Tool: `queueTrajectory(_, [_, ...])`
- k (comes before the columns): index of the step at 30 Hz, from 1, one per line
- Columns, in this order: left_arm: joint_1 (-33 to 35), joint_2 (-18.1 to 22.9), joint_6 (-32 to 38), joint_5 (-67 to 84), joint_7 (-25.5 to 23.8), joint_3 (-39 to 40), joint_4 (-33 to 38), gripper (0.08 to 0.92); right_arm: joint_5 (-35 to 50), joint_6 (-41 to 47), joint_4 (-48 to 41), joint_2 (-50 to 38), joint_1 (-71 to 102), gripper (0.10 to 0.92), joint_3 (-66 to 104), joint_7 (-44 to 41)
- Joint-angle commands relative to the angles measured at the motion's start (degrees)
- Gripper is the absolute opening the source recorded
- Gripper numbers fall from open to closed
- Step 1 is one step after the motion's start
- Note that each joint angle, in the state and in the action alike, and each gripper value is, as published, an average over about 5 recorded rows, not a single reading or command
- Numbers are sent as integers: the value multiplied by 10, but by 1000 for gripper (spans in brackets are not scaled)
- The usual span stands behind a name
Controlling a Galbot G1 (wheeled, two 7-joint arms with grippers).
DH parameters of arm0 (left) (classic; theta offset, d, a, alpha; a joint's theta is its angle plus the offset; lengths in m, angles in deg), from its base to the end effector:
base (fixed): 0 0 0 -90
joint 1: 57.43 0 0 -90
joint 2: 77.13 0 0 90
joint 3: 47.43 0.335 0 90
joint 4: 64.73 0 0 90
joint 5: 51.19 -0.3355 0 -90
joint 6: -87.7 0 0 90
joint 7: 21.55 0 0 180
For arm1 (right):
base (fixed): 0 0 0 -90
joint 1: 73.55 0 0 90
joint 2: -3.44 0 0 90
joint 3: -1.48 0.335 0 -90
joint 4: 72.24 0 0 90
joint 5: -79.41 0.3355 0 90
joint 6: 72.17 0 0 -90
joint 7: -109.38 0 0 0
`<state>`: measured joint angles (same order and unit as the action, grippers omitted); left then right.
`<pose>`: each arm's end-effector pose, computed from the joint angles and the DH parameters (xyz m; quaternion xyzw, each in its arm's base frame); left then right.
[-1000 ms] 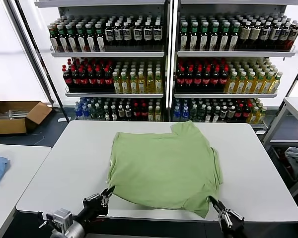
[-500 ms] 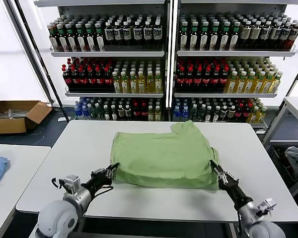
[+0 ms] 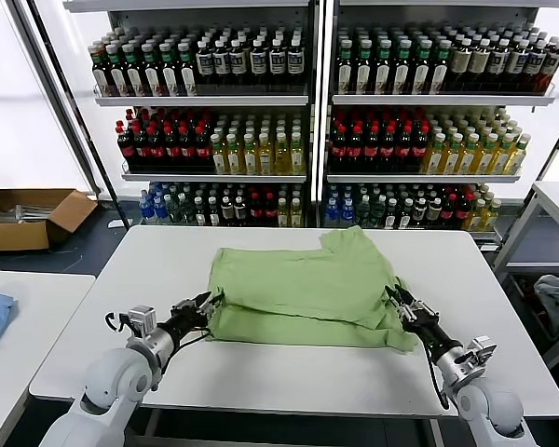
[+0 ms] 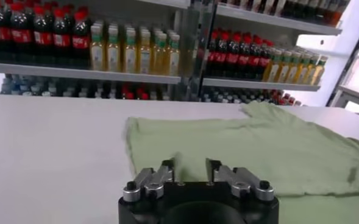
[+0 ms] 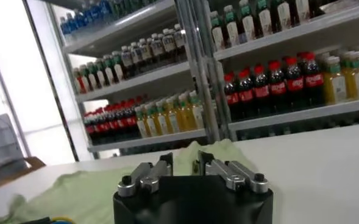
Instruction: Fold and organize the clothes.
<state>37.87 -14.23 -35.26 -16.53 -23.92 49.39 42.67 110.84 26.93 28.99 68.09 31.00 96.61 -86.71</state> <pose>0.2956 0.0731 -0.2546 -0.1618 -0.9591 0.0460 0.2276 0.2592 -0.1420 -0.3060 0.1440 -0.9834 -0.0620 0.0908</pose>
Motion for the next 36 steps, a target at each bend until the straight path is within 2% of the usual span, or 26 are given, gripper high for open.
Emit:
queueTrajectory(1, [78,12,-1,-40,5,-7,32,558,-77,40,77,-3,109,607,12,57])
queueTrajectory(6, [74,27,-1,-68,9,12,-1,688,-98,54,72,10,129,752,5,70])
queueTrajectory(8, [70,28,-1,-70,9,15,-11,748,-98,60,72,13,130,771,2,74])
queueTrajectory(11, [64,28,0,-64,9,19,-21,806,-87,65,66,14,124,721,-1,83])
queueTrajectory(14, [59,28,0,-58,9,20,-25,800,-70,65,59,14,113,635,-3,88])
queueTrajectory(23, [54,25,1,-46,6,20,-31,558,-40,67,49,9,95,392,-6,90])
queueTrajectory(31, [70,22,10,-35,9,12,-17,324,-30,64,75,3,115,167,-3,80])
queueTrajectory(36, [127,20,7,-29,21,-13,36,186,-30,63,129,2,179,127,16,73])
